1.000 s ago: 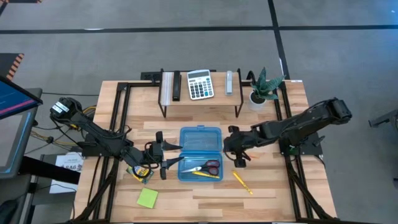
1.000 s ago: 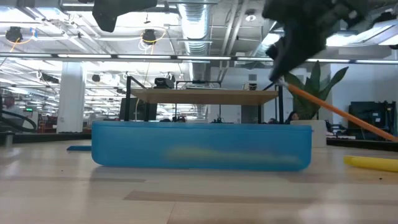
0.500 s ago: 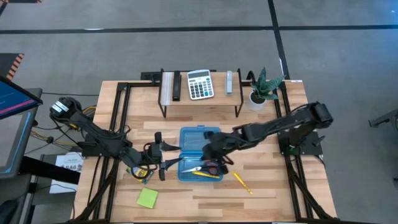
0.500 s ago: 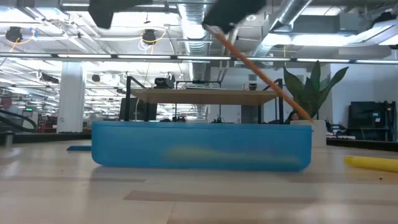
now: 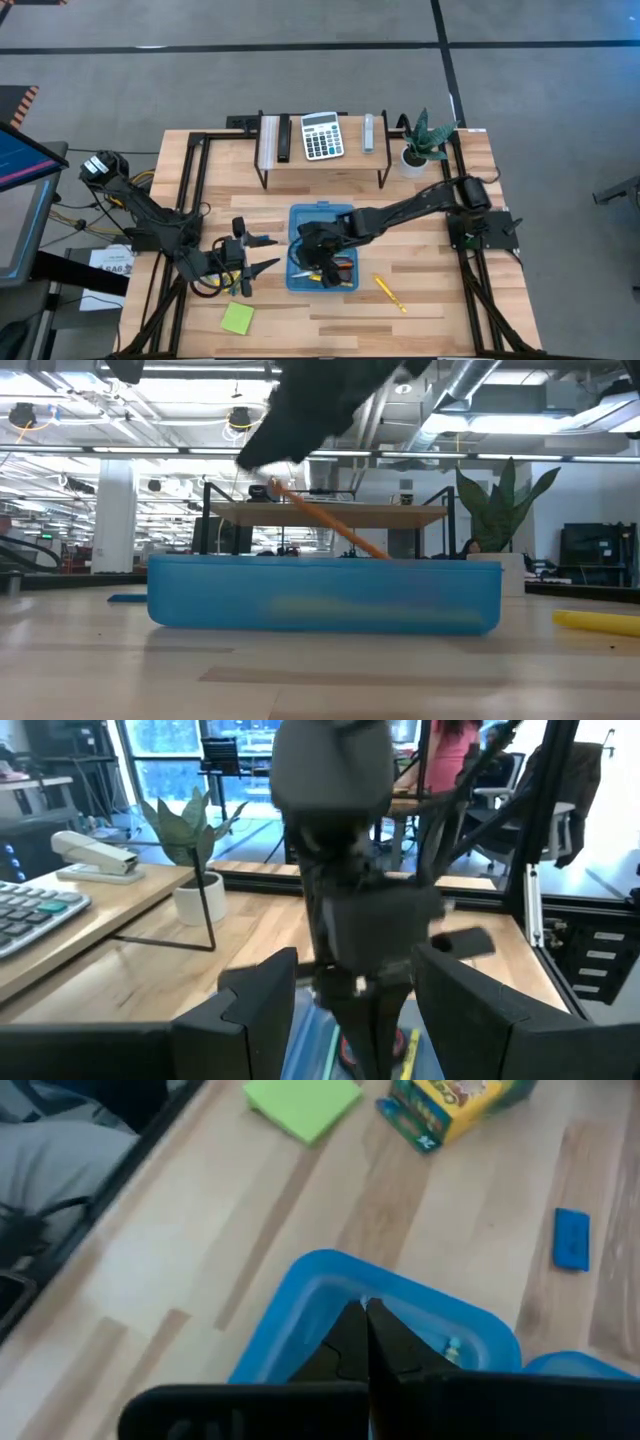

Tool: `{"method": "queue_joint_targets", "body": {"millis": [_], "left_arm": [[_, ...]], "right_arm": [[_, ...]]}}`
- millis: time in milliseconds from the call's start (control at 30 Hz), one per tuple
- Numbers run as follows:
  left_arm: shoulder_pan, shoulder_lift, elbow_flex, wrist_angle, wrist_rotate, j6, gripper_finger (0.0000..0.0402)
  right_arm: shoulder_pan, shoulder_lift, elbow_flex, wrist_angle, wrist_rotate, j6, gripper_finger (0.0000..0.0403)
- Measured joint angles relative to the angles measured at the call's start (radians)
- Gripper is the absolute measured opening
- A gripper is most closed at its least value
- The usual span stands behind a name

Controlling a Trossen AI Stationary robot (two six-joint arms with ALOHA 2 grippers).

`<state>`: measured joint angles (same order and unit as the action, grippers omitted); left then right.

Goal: Pack school essentials
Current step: Put the orange pencil into the blue supply box, then put the blue eraser into the blue supply box

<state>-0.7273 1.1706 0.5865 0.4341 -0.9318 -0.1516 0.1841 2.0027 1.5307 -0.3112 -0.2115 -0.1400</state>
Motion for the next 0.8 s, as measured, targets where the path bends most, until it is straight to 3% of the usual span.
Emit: {"method": "queue_joint_targets", "body": {"millis": [167,567,800], "left_arm": [[0.0,0.0,0.0,-0.005,0.0,0.001,0.0188],[0.0,0.0,0.0,-0.004,0.0,0.0,0.0188],[0.0,0.0,-0.001,-0.013,0.002,-0.013,0.0188]], "right_arm": [[-0.021,0.022,-0.001,-0.015,0.0,0.007,0.0019],[-0.021,0.022,0.0,-0.021,0.0,0.027,0.0156],[-0.016,-0.031,0.0,-0.065,0.0,0.041,0.0167]]}}
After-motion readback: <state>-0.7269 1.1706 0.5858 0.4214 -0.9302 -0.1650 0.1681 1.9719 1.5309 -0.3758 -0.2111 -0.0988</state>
